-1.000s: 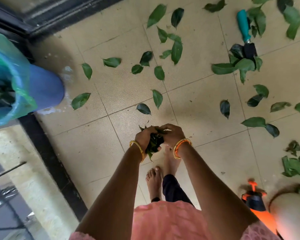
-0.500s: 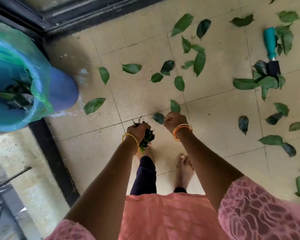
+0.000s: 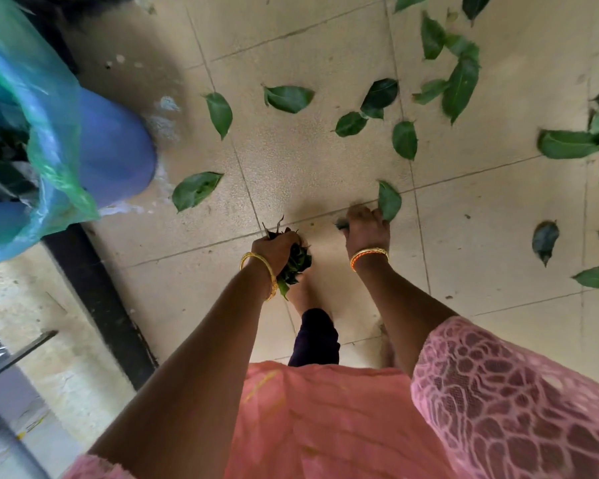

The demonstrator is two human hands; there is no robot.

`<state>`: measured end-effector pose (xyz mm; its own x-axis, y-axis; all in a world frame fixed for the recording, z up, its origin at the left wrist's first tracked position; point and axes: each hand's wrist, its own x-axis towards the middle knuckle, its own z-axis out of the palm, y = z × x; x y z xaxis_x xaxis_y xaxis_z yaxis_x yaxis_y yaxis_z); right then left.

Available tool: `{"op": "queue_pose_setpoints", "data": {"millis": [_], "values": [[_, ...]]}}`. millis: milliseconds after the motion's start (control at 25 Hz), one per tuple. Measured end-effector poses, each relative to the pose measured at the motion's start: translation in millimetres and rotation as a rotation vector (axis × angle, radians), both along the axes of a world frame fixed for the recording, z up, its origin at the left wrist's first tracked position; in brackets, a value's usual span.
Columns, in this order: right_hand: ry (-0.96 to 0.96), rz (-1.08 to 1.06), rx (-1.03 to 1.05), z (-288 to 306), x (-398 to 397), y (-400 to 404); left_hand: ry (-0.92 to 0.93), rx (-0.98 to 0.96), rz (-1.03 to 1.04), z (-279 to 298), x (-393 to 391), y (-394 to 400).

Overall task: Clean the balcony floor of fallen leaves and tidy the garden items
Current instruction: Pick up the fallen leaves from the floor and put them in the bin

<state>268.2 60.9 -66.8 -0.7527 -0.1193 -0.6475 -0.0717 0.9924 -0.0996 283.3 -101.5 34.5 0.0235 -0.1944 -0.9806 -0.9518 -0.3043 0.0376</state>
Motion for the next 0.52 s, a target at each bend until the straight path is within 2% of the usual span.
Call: {"op": "queue_pose_setpoints", "data": {"millis": [80, 200, 280, 440, 520], "values": [[0.024, -0.068, -0.053, 6, -3, 5, 0.003, 0.043, 0.006, 3, -5, 6], [0.21, -0.399, -0.127, 20, -16, 17, 0.026, 0.065, -0.006, 8, -16, 12], [0.228, -0.539, -0.17, 20, -27, 29, 0.039, 0.065, -0.019, 10, -26, 14], [0.037, -0.481, -0.07, 9, -50, 38, 0.047, 0.058, -0.037, 6, -42, 13], [0.029, -0.46, -0.058, 9, -54, 33, 0.043, 0.047, -0.055, 6, -48, 10]]}}
